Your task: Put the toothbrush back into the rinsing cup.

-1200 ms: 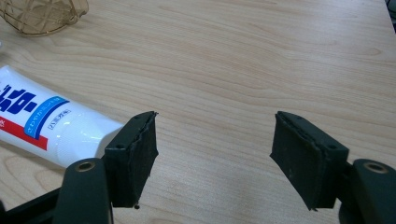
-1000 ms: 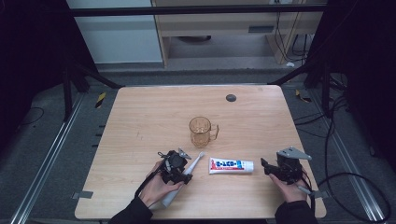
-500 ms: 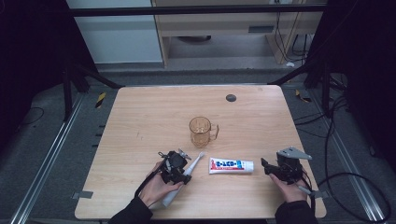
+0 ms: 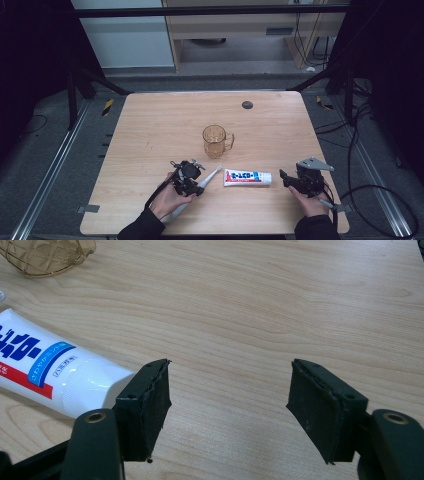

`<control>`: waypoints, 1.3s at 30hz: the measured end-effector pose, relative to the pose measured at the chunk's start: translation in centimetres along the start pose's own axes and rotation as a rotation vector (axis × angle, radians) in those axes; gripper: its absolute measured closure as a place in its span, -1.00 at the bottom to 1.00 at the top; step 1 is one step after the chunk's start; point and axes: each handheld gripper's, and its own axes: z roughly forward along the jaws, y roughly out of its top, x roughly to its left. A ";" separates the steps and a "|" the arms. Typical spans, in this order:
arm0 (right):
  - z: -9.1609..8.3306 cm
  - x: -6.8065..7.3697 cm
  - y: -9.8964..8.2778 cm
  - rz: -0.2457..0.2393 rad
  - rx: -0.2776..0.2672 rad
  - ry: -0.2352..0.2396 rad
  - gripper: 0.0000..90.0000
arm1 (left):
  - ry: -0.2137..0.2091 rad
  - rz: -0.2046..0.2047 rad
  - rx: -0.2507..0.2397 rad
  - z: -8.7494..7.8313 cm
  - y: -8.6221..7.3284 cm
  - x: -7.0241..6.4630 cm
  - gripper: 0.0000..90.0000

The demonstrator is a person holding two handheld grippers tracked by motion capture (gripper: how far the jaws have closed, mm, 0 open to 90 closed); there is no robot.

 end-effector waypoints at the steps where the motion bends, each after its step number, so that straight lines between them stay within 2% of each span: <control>1: 0.0 0.0 0.0 0.001 -0.001 0.001 -0.27 | 0.000 0.000 0.000 0.0 0.0 0.0 0.47; 4: 0.0 0.0 0.0 0.001 0.000 0.001 -0.27 | -0.006 -0.005 0.007 0.0 0.2 0.0 0.48; 9: 0.0 0.0 0.0 -0.001 0.001 0.002 -0.26 | -0.015 0.017 0.014 0.0 0.2 0.0 0.48; 12: -0.1 0.0 0.0 0.001 -0.001 0.003 -0.26 | -0.023 0.021 -0.008 -0.5 0.1 0.0 0.48; 28: -0.1 0.0 0.0 -0.003 -0.001 -0.002 -0.26 | -0.008 0.012 -0.142 -5.3 -0.4 0.7 0.48; 31: -0.1 -0.1 0.0 0.002 -0.008 -0.001 -0.26 | 0.005 0.002 -0.194 -6.2 -0.5 1.0 0.48; 34: -0.1 -0.1 0.0 -0.002 -0.011 -0.005 -0.26 | 0.013 0.001 -0.218 -6.7 -0.5 1.2 0.48; 35: -0.1 -0.1 0.0 -0.001 -0.011 -0.005 -0.26 | 0.022 -0.009 -0.254 -7.1 -0.6 1.4 0.48; 39: -0.1 -0.2 0.0 0.005 -0.013 -0.006 -0.28 | 0.054 -0.031 -0.343 -7.6 -0.7 1.7 0.48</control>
